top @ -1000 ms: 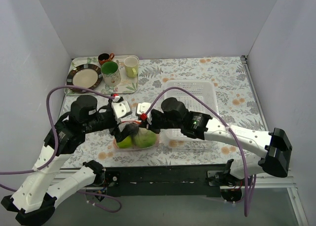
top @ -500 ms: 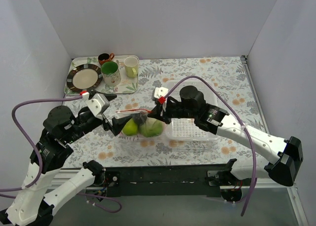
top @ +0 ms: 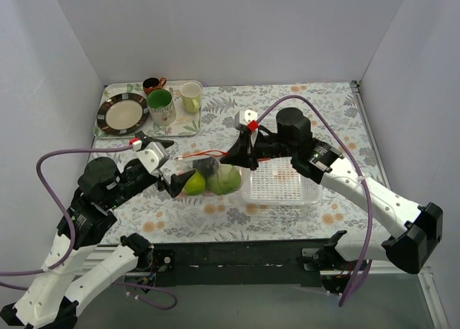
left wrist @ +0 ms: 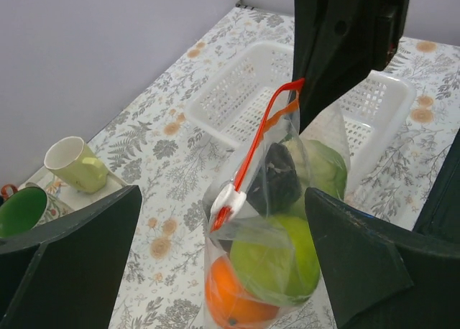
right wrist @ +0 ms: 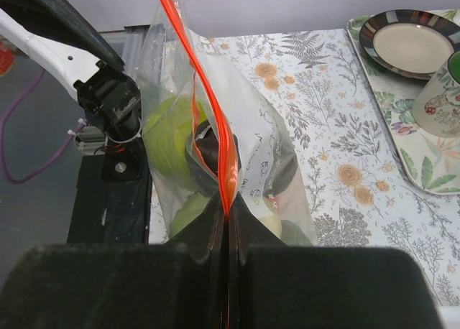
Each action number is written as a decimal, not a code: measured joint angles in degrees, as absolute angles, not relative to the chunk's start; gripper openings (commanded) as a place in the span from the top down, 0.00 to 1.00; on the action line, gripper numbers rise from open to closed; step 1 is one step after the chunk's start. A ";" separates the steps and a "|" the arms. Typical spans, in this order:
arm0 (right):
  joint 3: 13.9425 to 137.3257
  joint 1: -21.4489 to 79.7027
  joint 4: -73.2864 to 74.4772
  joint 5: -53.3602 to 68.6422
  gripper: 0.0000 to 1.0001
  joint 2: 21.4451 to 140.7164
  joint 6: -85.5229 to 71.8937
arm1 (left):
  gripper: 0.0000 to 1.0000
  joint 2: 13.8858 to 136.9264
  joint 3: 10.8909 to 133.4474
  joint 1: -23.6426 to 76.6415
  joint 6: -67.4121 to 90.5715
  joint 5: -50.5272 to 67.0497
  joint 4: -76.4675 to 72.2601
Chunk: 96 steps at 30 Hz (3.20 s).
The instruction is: Open the zip-top bag and remove the fake food
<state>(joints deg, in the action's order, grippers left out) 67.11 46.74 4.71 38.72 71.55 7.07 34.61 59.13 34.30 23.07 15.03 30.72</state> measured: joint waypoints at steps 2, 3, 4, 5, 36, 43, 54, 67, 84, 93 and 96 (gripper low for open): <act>67.26 46.26 4.51 40.05 0.99 71.75 6.52 | 0.02 33.10 59.07 34.30 23.16 15.46 31.03; 67.29 46.04 4.40 40.97 0.99 71.96 6.15 | 0.02 32.27 59.05 34.30 23.16 15.55 30.89; 67.31 45.91 4.21 41.47 0.99 72.16 5.91 | 0.02 31.48 58.96 34.30 23.16 15.62 30.70; 67.31 45.76 3.99 42.26 0.99 72.53 5.56 | 0.02 30.72 58.85 34.30 23.11 15.62 30.46; 66.63 44.62 -5.82 48.01 0.99 70.30 -4.03 | 0.64 31.83 56.64 34.28 22.26 27.55 31.77; 63.51 44.47 -7.18 48.14 0.99 69.93 -4.56 | 0.81 33.82 58.30 34.11 21.08 29.69 33.74; 61.25 44.42 -4.49 44.45 0.67 67.59 -1.93 | 1.00 34.96 60.77 33.85 17.61 31.11 37.58; 75.66 46.39 0.05 44.95 0.37 74.35 2.87 | 1.00 37.85 61.58 33.85 16.01 31.99 42.94; 76.27 49.84 -0.45 46.59 0.46 76.90 3.46 | 1.00 39.29 62.00 33.50 15.40 32.16 43.55; 75.96 50.81 -4.80 46.46 0.53 77.38 1.50 | 1.00 39.31 62.00 33.43 15.38 32.16 43.53; 75.96 51.53 -5.48 46.22 0.57 77.93 1.23 | 1.00 39.29 62.00 33.32 15.40 32.16 43.51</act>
<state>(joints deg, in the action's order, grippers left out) 75.96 51.53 -5.48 46.22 77.93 1.23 39.29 62.00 33.32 15.40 32.16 43.51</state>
